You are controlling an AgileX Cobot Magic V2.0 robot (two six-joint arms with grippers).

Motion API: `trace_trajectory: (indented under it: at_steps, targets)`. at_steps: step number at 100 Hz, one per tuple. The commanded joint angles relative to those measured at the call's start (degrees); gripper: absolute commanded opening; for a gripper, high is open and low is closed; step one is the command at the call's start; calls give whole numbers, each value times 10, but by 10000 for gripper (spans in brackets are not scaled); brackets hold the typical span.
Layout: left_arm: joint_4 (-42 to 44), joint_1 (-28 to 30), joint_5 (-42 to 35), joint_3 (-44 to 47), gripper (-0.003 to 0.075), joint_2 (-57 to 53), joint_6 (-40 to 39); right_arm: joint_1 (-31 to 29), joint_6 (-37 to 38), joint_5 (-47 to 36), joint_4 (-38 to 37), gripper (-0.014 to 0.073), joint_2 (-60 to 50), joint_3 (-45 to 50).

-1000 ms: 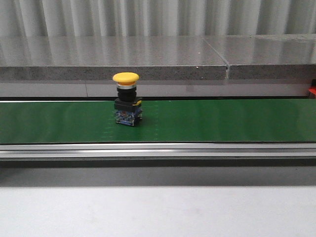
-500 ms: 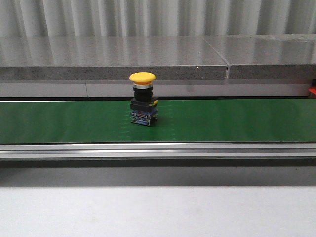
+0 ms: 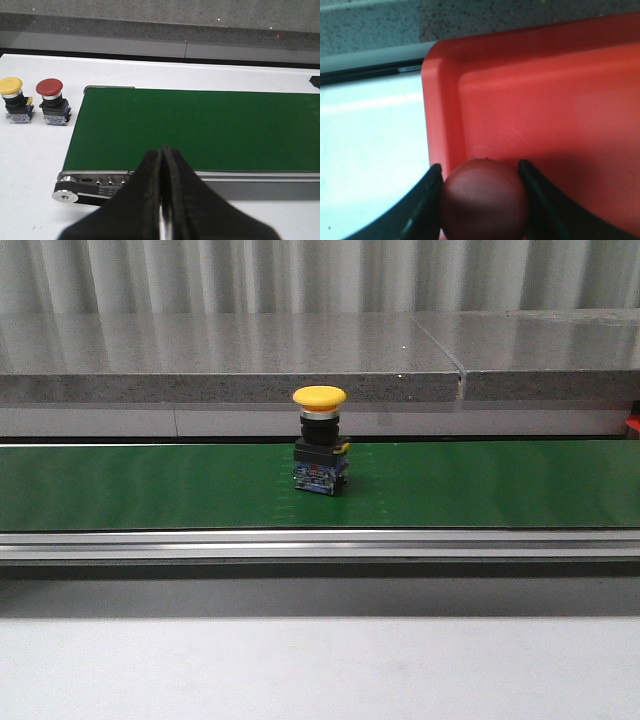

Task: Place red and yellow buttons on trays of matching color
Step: 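Carry the red button into the red tray and open the right gripper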

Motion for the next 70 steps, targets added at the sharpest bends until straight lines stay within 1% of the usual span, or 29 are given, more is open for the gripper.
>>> trace_trajectory:
  at_steps: [1,33,70]
  targets:
    - [-5,-4,-39,-16,-21,4,-1,-4,0,-40,7,164,-30,-21]
    - [-5,-4,-39,-16,-21,4,-1,-6,0,-41,7,164,-30,-21]
    - [-5,-4,-39,-16,-21,4,-1,-22,0,-36,7,164,-30,-21]
